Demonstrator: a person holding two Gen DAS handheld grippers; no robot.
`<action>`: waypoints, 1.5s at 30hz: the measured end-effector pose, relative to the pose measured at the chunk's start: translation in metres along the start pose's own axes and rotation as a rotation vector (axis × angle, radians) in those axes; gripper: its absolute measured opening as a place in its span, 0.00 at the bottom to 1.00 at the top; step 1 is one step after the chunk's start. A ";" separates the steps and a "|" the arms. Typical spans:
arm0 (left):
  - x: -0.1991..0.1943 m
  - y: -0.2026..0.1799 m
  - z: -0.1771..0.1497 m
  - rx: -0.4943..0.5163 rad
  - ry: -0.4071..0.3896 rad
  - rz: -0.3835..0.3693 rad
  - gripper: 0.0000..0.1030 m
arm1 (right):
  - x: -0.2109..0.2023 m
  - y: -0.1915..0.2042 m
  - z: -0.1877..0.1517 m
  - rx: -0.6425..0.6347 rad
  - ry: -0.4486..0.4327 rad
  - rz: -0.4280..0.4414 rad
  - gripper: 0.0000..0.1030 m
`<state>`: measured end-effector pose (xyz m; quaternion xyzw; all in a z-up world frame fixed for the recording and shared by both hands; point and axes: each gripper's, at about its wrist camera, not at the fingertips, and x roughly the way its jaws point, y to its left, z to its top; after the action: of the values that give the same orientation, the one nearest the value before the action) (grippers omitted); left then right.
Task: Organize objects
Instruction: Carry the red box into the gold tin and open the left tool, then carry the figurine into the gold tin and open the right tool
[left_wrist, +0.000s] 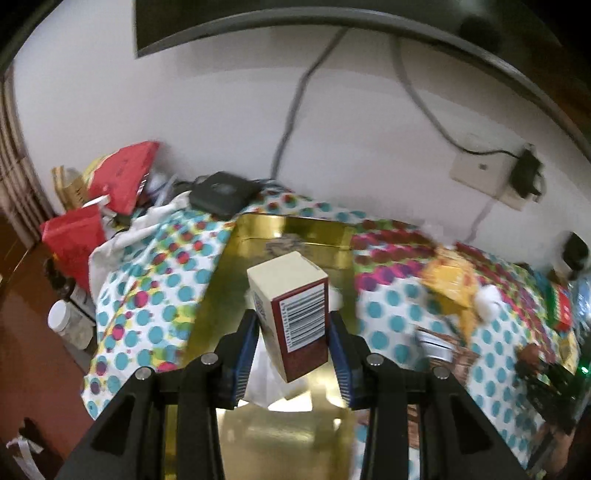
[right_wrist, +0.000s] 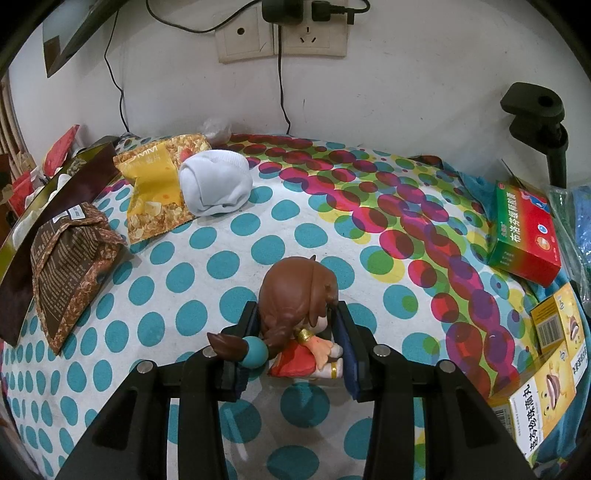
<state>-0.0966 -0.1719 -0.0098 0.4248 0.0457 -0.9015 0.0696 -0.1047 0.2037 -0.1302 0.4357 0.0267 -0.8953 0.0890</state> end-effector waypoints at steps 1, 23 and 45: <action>0.009 0.007 0.001 0.005 0.019 0.013 0.37 | 0.000 0.000 0.000 -0.001 0.000 -0.002 0.37; 0.091 0.035 -0.007 -0.032 0.169 0.026 0.39 | 0.001 0.009 0.000 -0.022 0.005 -0.029 0.39; 0.000 0.007 -0.053 0.069 0.048 0.127 0.45 | 0.002 0.012 0.000 -0.022 0.005 -0.032 0.39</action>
<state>-0.0555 -0.1717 -0.0439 0.4504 -0.0110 -0.8858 0.1110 -0.1031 0.1916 -0.1313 0.4366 0.0437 -0.8951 0.0795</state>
